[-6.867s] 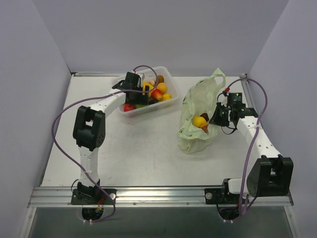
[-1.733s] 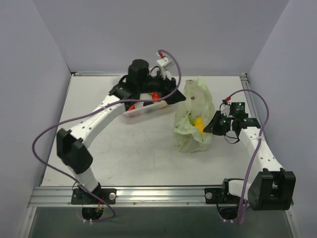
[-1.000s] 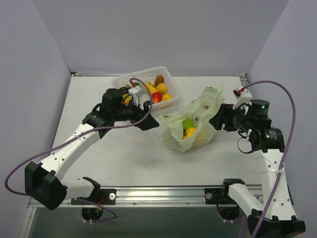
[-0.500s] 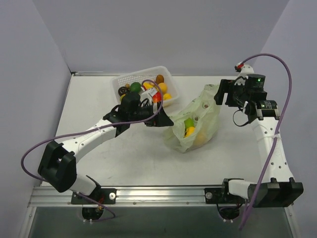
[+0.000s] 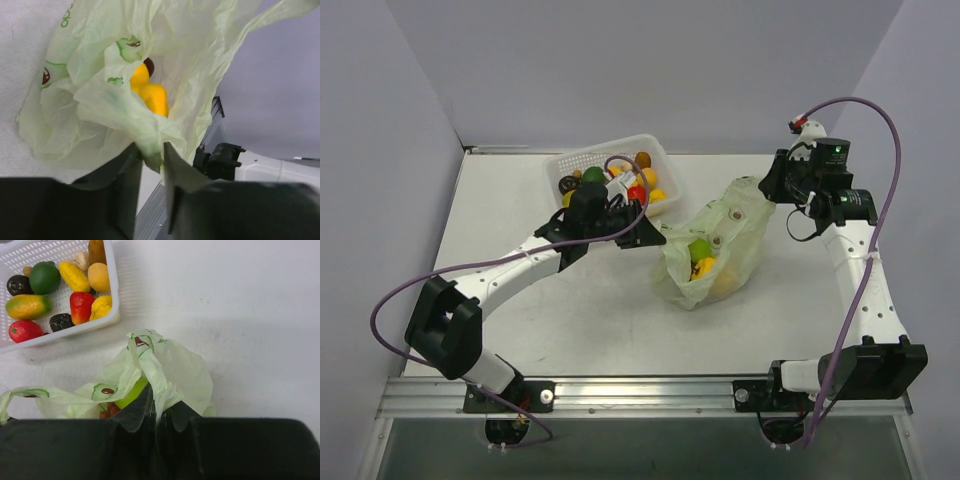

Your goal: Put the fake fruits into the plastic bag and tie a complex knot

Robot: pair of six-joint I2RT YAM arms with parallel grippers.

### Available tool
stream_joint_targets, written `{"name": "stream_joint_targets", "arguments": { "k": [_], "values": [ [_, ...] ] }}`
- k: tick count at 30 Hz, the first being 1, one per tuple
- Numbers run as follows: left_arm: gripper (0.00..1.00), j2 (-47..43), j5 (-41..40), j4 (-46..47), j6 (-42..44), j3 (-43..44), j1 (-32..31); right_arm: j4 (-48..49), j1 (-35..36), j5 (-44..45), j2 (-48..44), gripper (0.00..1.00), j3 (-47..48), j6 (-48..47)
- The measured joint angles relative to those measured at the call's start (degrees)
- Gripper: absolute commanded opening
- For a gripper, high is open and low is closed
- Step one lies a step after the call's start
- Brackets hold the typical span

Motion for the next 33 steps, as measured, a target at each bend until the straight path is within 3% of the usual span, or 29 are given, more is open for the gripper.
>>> {"name": "stream_joint_targets", "arguments": {
  "k": [1, 3, 9, 18, 26, 33],
  "values": [
    [0.08, 0.0, 0.11, 0.04, 0.09, 0.57, 0.24, 0.13, 0.0, -0.2, -0.02, 0.0, 0.0, 0.02],
    [0.0, -0.04, 0.72, -0.02, 0.61, 1.9, 1.14, 0.26, 0.0, -0.52, -0.22, 0.0, 0.0, 0.55],
    [0.0, -3.21, 3.17, -8.31, 9.77, 7.5, 6.58, 0.15, -0.13, -1.9, -4.42, 0.0, 0.0, 1.75],
    [0.0, -17.33, 5.38, -23.71, 31.58, 16.79, 16.48, 0.13, -1.55, -3.98, -14.45, 0.0, 0.35, 3.96],
    [0.0, -27.02, 5.49, -32.72, 45.2, 9.27, 18.18, -1.97, -2.12, -5.11, -20.02, 0.0, -10.78, 1.38],
    [0.0, -27.67, 5.14, -38.21, 47.3, 10.62, 18.67, -7.89, -2.25, -8.5, -20.15, 0.0, -7.8, -1.62]
  ]
}}
